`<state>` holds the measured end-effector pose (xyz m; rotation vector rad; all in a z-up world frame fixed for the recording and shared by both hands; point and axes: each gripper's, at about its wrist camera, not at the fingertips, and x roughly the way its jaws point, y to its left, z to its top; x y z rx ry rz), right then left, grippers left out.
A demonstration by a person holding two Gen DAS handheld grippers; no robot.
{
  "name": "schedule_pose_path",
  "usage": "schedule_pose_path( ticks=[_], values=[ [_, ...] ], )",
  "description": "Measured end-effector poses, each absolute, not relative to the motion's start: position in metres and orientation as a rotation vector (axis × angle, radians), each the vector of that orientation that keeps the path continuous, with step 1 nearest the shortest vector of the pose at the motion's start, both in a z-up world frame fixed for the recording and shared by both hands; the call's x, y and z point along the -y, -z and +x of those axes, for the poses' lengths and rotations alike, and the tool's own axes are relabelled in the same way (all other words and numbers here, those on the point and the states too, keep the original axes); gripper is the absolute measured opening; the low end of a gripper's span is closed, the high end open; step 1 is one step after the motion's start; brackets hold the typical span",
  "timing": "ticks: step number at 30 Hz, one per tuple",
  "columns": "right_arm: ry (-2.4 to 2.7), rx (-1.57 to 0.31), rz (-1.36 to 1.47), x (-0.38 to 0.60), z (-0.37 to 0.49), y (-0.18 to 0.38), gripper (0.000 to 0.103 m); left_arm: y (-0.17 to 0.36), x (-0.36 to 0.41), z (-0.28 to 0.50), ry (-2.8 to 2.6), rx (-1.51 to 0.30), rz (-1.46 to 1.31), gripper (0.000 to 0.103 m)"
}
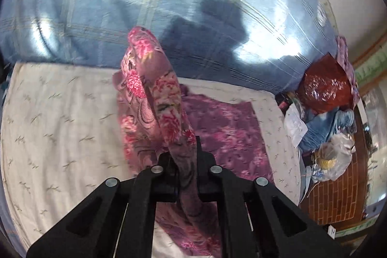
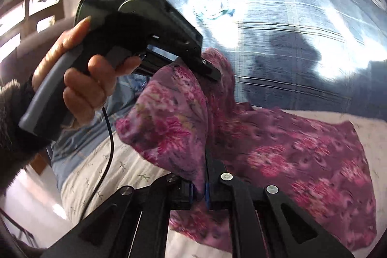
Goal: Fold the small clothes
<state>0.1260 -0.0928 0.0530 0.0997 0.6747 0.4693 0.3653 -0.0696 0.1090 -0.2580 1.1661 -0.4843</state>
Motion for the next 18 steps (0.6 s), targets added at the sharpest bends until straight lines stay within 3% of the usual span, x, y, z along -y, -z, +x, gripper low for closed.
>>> schedule_pose_path(
  ticks=[7, 14, 18],
  values=[
    [-0.357, -0.698, 0.330, 0.191, 0.111, -0.044, 0.006, -0.103, 0.186, 0.365, 0.564, -1.193, -0.150, 0.006],
    [-0.261, -0.753, 0.509, 0.263, 0.097, -0.007, 0.006, -0.051, 0.289, 0.357, 0.604, -1.285, -0.030, 0.006],
    [-0.238, -0.811, 0.604, 0.284, 0.100, 0.019, 0.007, -0.025, 0.312, 0.352, 0.589, -1.316, -0.017, 0.013]
  ],
)
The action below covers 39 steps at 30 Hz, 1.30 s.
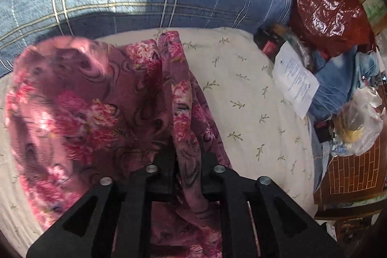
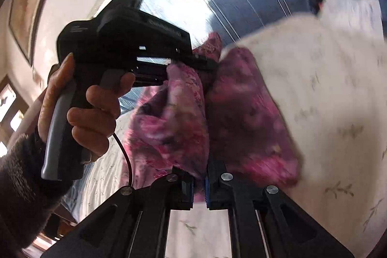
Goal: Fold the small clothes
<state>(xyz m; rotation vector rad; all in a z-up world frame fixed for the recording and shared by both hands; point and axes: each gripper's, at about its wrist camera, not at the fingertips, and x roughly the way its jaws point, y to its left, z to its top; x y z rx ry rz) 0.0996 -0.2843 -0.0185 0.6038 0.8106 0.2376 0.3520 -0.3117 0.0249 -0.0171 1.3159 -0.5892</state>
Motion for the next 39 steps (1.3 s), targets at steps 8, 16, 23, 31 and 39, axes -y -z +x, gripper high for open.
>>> schedule_pose_path(
  ticks=[8, 16, 23, 31, 39],
  values=[
    [-0.206, -0.830, 0.598, 0.303, 0.089, 0.015, 0.024, -0.064, 0.244, 0.350, 0.656, -1.250, -0.282, 0.052],
    [-0.138, -0.716, 0.664, 0.351, 0.144, -0.026, 0.053, -0.040, 0.111, 0.365, 0.434, -1.253, -0.517, 0.056],
    [-0.224, -0.972, 0.779, 0.335, 0.272, 0.018, 0.058, -0.017, 0.103, 0.371, 0.462, -1.293, -0.603, 0.056],
    [-0.254, -0.902, 0.650, 0.333, 0.279, 0.005, 0.005, -0.017, 0.119, 0.380, 0.429, -1.235, -0.444, 0.057],
    [-0.249, -0.961, 0.807, 0.357, 0.263, 0.031, 0.016, -0.012, 0.117, 0.367, 0.421, -1.288, -0.411, 0.058]
  ],
)
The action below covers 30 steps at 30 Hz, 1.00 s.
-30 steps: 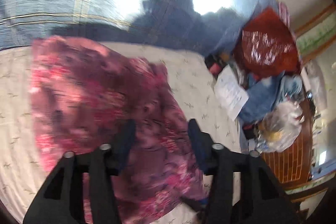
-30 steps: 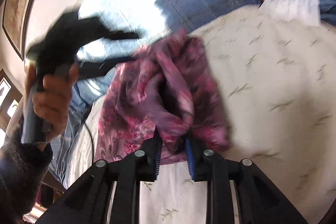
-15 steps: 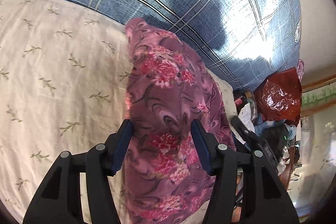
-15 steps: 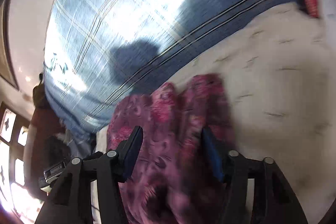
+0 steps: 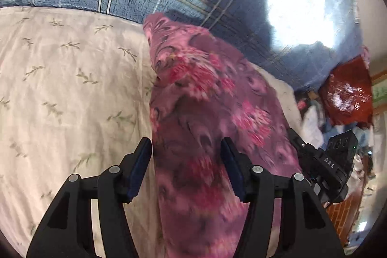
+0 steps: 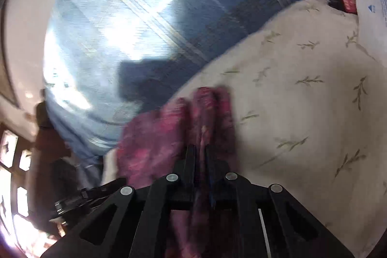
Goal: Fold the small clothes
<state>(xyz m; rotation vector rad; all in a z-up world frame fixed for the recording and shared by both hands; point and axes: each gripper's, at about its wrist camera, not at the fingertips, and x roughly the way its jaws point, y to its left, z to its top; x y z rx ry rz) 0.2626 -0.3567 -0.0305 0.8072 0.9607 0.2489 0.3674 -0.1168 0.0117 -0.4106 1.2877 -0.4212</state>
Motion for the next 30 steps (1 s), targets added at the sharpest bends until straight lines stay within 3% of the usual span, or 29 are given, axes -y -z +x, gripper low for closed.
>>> schedule_pose_path(
  ticks=[1, 3, 4, 5, 7, 8, 11, 15, 21, 25, 27, 28, 30],
  values=[
    [-0.291, -0.956, 0.827, 0.355, 0.254, 0.025, 0.023, -0.019, 0.113, 0.359, 0.442, -1.271, -0.415, 0.058],
    [-0.332, -0.963, 0.856, 0.348, 0.244, 0.023, 0.062, -0.028, 0.109, 0.340, 0.459, -1.246, -0.397, 0.058],
    [-0.347, -0.965, 0.860, 0.344, 0.238, 0.024, 0.063, -0.030, 0.110, 0.329, 0.470, -1.236, -0.383, 0.058],
    [-0.365, -0.972, 0.843, 0.338, 0.235, 0.026, 0.062, -0.028, 0.113, 0.319, 0.472, -1.240, -0.364, 0.058],
    [-0.328, -1.020, 0.669, 0.318, 0.229, 0.023, 0.022, -0.019, 0.122, 0.303, 0.461, -1.274, -0.329, 0.058],
    [-0.325, -1.006, 0.616, 0.312, 0.225, 0.018, 0.013, -0.014, 0.124, 0.293, 0.457, -1.283, -0.317, 0.059],
    [-0.265, -0.968, 0.581, 0.313, 0.212, 0.016, 0.012, -0.004, 0.130, 0.276, 0.418, -1.272, -0.243, 0.060],
    [-0.209, -0.995, 0.569, 0.322, 0.202, 0.012, 0.027, -0.022, 0.133, 0.271, 0.403, -1.262, -0.179, 0.060],
    [-0.304, -0.821, 0.447, 0.315, 0.147, -0.043, 0.027, -0.046, 0.118, 0.241, 0.431, -1.198, -0.188, 0.060],
    [-0.271, -0.896, 0.350, 0.305, 0.134, -0.014, 0.020, -0.005, 0.136, 0.238, 0.396, -1.295, -0.151, 0.060],
    [-0.175, -0.992, 0.227, 0.299, 0.138, 0.016, 0.018, -0.009, 0.138, 0.231, 0.403, -1.238, -0.100, 0.061],
    [-0.182, -0.940, 0.207, 0.300, 0.132, 0.014, 0.018, -0.013, 0.140, 0.229, 0.405, -1.246, -0.070, 0.061],
    [-0.161, -0.977, 0.227, 0.305, 0.132, 0.006, 0.024, -0.023, 0.139, 0.226, 0.456, -1.260, -0.079, 0.061]
  ],
)
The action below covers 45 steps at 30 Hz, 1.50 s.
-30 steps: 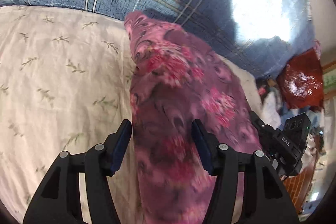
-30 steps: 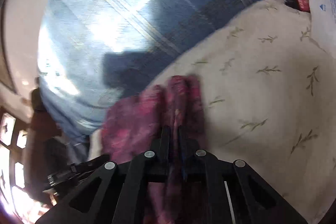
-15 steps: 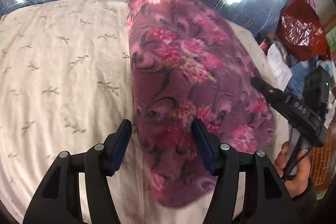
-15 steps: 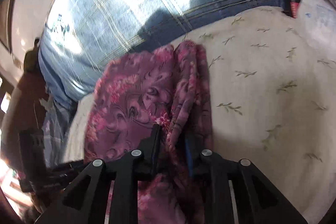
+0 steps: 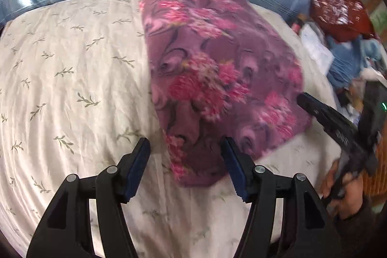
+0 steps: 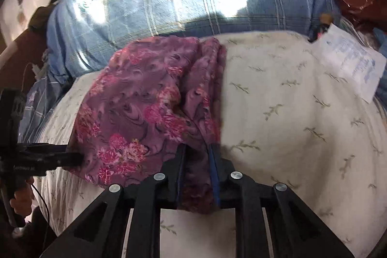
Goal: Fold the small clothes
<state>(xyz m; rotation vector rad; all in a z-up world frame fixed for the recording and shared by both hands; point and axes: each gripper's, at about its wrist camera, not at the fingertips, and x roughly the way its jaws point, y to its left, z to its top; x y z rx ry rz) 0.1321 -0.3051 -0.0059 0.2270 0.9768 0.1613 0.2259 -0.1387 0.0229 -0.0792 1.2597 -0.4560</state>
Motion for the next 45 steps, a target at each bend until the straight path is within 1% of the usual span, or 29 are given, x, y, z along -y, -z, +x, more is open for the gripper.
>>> schedule_pose_path(
  ticks=[2, 4, 5, 6, 8, 11, 16, 20, 23, 25, 26, 28, 31, 32, 35, 36, 40, 41, 42, 44, 45],
  values=[
    [-0.186, -0.942, 0.328, 0.320, 0.132, -0.011, 0.024, -0.039, 0.132, 0.230, 0.503, -1.226, -0.144, 0.061],
    [-0.199, -0.897, 0.424, 0.336, 0.138, -0.027, 0.032, -0.058, 0.125, 0.243, 0.504, -1.169, -0.189, 0.061],
    [-0.217, -0.894, 0.485, 0.342, 0.147, -0.032, 0.048, -0.061, 0.128, 0.250, 0.494, -1.154, -0.193, 0.063],
    [-0.221, -0.897, 0.516, 0.344, 0.155, -0.033, 0.059, -0.065, 0.128, 0.263, 0.468, -1.141, -0.190, 0.066],
    [-0.233, -0.910, 0.566, 0.340, 0.182, -0.032, 0.060, -0.065, 0.132, 0.282, 0.434, -1.139, -0.191, 0.067],
    [-0.233, -0.934, 0.551, 0.331, 0.210, -0.022, 0.060, -0.058, 0.137, 0.311, 0.400, -1.167, -0.237, 0.067],
    [-0.254, -0.970, 0.484, 0.308, 0.241, -0.001, 0.060, -0.045, 0.156, 0.325, 0.323, -1.124, -0.120, 0.067],
    [-0.251, -1.027, 0.385, 0.291, 0.253, 0.014, 0.060, -0.032, 0.157, 0.332, 0.337, -1.141, -0.127, 0.067],
    [-0.252, -1.022, 0.376, 0.290, 0.259, 0.017, 0.060, -0.026, 0.158, 0.334, 0.345, -1.149, -0.151, 0.067],
    [-0.291, -1.003, 0.377, 0.291, 0.261, 0.013, 0.041, -0.027, 0.158, 0.334, 0.349, -1.151, -0.163, 0.067],
    [-0.317, -0.989, 0.370, 0.290, 0.260, 0.010, 0.016, -0.028, 0.159, 0.335, 0.351, -1.153, -0.164, 0.067],
    [-0.325, -0.965, 0.345, 0.291, 0.258, 0.004, 0.011, -0.030, 0.159, 0.334, 0.354, -1.149, -0.161, 0.067],
    [-0.287, -0.926, 0.365, 0.301, 0.253, 0.001, 0.005, -0.032, 0.160, 0.335, 0.351, -1.132, -0.150, 0.067],
    [-0.269, -0.927, 0.375, 0.305, 0.254, 0.004, 0.005, -0.031, 0.161, 0.335, 0.348, -1.129, -0.143, 0.067],
    [-0.239, -1.009, 0.400, 0.314, 0.257, 0.028, 0.005, -0.026, 0.162, 0.336, 0.345, -1.152, -0.143, 0.068],
    [-0.241, -1.008, 0.416, 0.316, 0.257, 0.026, 0.006, -0.026, 0.162, 0.335, 0.342, -1.151, -0.141, 0.068],
    [-0.272, -0.978, 0.568, 0.332, 0.260, 0.009, 0.022, -0.042, 0.151, 0.341, 0.336, -1.114, -0.175, 0.068],
    [-0.275, -0.980, 0.623, 0.336, 0.264, 0.010, 0.038, -0.044, 0.150, 0.344, 0.331, -1.115, -0.188, 0.068],
    [-0.271, -0.984, 0.646, 0.338, 0.268, 0.011, 0.050, -0.045, 0.150, 0.350, 0.325, -1.123, -0.204, 0.068],
    [-0.256, -1.010, 0.646, 0.334, 0.280, 0.018, 0.051, -0.044, 0.151, 0.357, 0.316, -1.135, -0.217, 0.068],
    [-0.258, -1.027, 0.638, 0.330, 0.286, 0.022, 0.049, -0.044, 0.154, 0.362, 0.306, -1.140, -0.214, 0.068]
  ],
)
